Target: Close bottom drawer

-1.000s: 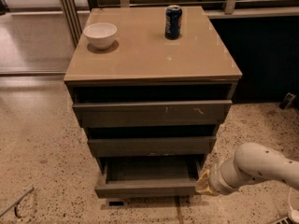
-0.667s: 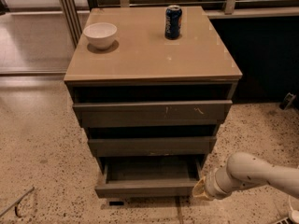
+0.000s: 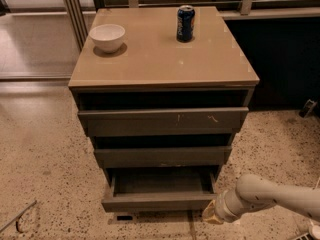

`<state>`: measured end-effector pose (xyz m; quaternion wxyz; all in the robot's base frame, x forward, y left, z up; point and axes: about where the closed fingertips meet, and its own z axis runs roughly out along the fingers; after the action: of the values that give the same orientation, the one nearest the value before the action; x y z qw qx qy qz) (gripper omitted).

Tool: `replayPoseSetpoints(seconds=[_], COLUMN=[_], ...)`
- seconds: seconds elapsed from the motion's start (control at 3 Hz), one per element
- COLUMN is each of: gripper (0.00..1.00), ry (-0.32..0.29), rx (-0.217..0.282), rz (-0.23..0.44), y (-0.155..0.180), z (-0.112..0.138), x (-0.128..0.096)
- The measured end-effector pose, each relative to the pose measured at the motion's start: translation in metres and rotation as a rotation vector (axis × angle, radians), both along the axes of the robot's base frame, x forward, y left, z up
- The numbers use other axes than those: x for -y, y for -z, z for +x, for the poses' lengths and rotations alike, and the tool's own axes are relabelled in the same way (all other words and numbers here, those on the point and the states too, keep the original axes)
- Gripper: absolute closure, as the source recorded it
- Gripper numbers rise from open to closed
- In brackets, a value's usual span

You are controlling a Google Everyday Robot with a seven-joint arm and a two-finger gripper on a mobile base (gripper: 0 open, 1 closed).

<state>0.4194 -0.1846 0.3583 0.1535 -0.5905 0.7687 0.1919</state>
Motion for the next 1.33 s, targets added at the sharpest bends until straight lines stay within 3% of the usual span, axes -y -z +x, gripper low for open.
replayPoseSetpoints(seconds=[0.33,0.67,1.0,1.33], gripper=[1.00,1.00,1.00,1.00], ry=[-0.022,-0.028,0.001,0.001], rx=[0.070,0.105,0.099,0.100], rz=[-0.052,-0.066,-0.025,-0.025], y=[0.039,0.105,0.198,0.198], z=[0.008,0.018,0.035,0.035], x=[0.021,0.040,0.047,0.047])
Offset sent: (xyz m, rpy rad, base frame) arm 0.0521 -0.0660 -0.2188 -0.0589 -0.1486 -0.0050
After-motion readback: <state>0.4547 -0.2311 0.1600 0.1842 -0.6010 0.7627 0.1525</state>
